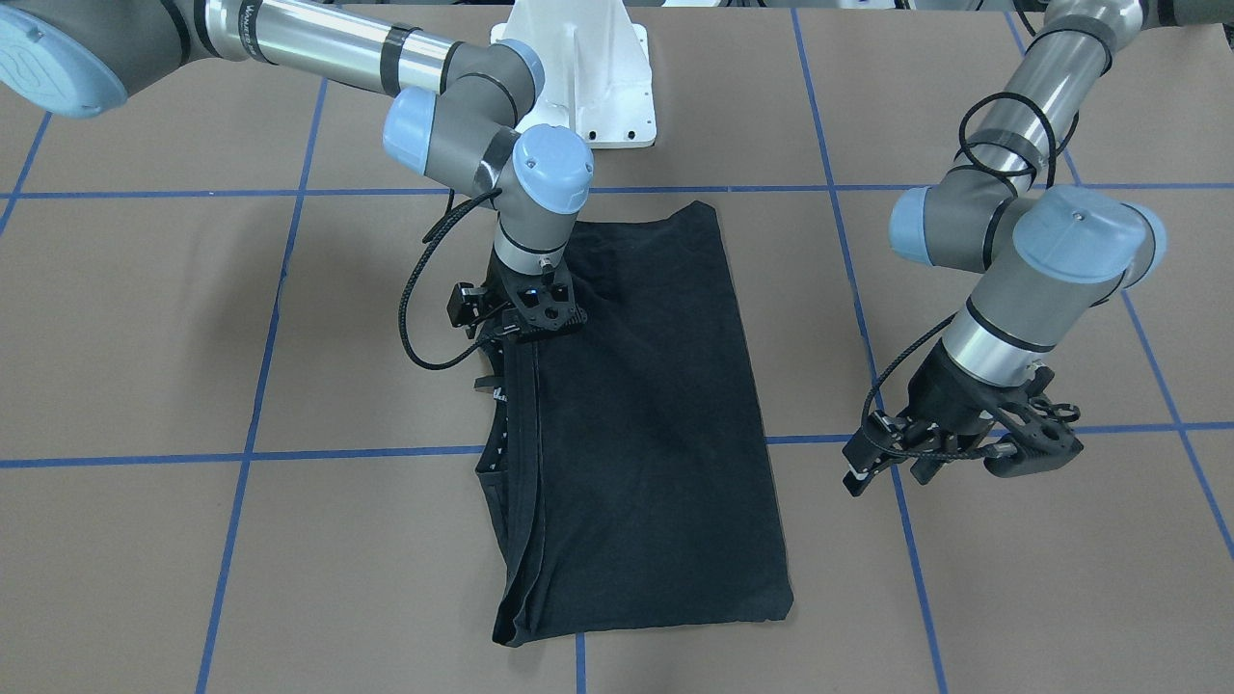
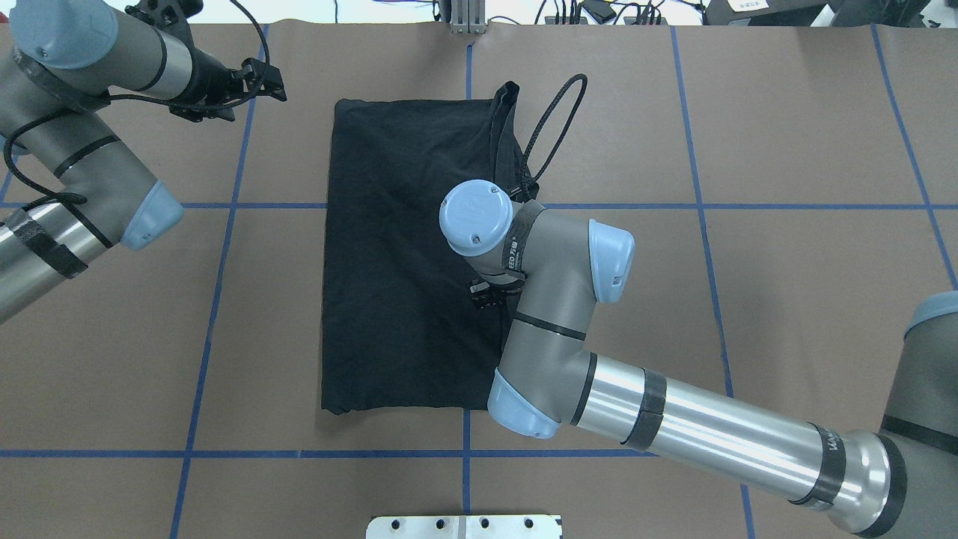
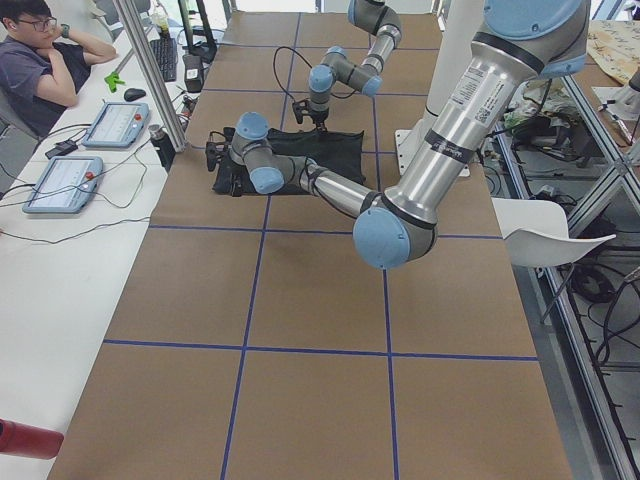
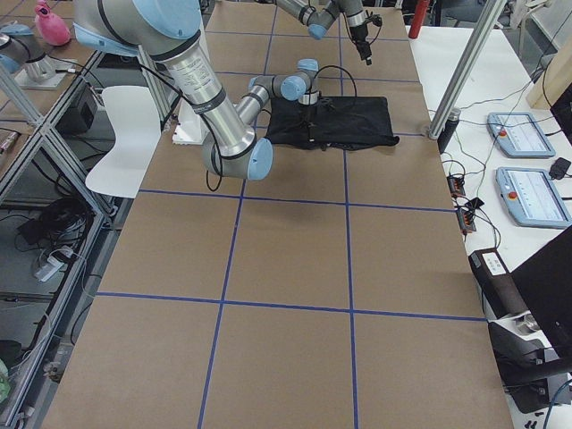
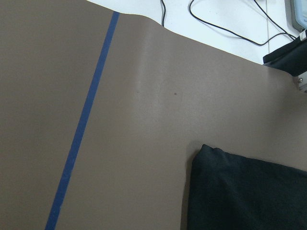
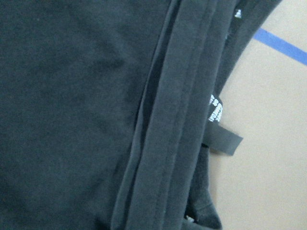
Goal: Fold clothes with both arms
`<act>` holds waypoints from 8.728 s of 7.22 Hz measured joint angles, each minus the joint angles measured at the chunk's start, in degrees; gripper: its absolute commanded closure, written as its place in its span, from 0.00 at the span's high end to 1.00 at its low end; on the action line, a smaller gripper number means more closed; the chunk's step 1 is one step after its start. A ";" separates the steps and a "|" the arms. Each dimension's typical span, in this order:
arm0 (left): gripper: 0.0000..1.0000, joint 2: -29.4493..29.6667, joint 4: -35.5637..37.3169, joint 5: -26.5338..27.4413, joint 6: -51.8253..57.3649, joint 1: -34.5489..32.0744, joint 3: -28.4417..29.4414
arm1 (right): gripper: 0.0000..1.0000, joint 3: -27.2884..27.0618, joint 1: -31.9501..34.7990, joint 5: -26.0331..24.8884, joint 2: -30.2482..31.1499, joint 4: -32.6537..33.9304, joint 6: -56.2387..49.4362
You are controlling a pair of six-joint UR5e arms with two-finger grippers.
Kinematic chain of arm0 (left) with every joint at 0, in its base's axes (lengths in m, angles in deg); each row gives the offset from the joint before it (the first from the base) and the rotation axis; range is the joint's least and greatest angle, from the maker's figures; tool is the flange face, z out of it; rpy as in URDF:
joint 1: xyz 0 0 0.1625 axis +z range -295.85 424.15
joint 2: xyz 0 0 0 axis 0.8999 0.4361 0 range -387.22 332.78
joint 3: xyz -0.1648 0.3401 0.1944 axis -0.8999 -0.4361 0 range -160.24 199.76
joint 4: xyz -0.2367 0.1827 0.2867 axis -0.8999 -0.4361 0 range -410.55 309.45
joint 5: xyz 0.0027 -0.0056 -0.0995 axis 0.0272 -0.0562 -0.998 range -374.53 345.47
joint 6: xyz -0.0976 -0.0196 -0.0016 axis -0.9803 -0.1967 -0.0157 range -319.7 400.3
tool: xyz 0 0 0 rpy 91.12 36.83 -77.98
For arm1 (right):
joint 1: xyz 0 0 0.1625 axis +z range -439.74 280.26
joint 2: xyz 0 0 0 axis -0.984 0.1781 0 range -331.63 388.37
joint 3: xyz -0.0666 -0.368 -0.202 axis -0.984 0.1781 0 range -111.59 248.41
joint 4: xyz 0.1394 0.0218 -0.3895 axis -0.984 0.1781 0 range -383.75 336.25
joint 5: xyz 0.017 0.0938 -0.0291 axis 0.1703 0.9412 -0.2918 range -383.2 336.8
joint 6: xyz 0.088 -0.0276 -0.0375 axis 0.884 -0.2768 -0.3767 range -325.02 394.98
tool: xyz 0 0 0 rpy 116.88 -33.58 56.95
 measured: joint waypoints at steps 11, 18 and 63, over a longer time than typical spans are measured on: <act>1.00 0.39 0.00 0.16 -1.05 0.00 -0.32 | 1.00 -13.32 3.49 2.18 10.81 7.21 -3.73; 1.00 0.04 0.00 0.07 -1.35 0.00 -0.67 | 1.00 -15.23 -1.73 3.94 5.60 7.49 -0.39; 1.00 0.53 5.16 -0.43 -1.31 0.83 -6.80 | 1.00 25.00 18.36 10.16 -8.30 -25.91 -3.99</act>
